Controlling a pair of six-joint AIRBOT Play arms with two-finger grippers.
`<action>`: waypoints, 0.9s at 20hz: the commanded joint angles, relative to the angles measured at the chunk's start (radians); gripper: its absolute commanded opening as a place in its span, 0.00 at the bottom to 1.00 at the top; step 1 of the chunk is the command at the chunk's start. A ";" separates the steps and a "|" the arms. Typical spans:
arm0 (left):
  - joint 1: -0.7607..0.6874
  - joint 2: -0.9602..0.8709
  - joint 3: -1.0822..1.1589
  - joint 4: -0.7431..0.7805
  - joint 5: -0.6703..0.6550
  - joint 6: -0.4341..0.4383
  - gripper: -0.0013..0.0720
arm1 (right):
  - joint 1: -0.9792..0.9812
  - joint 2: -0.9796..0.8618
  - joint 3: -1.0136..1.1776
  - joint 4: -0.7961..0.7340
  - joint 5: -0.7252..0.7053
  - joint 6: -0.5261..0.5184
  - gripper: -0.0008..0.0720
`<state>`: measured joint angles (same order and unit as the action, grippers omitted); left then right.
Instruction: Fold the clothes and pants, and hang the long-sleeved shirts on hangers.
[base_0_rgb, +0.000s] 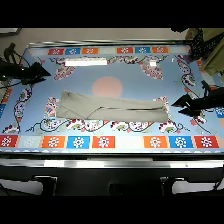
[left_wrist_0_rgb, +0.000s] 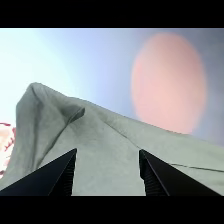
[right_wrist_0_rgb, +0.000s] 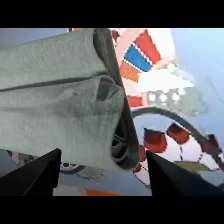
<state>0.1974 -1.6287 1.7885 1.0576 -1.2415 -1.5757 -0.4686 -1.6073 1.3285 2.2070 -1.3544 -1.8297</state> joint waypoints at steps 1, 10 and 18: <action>-0.035 0.102 0.015 0.194 -0.033 -0.048 0.64 | 0.037 -0.079 0.003 0.026 0.000 -0.057 0.87; -0.049 0.132 0.015 0.208 -0.078 -0.067 0.64 | 0.135 -0.145 0.003 -0.010 0.130 -0.060 0.92; -0.049 0.132 0.015 0.208 -0.079 -0.067 0.64 | 0.160 -0.145 -0.046 -0.020 0.134 -0.059 0.91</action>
<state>0.1486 -1.4979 1.8027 1.2648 -1.3186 -1.6417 -0.3225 -1.7504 1.3098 2.2078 -1.2304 -1.8893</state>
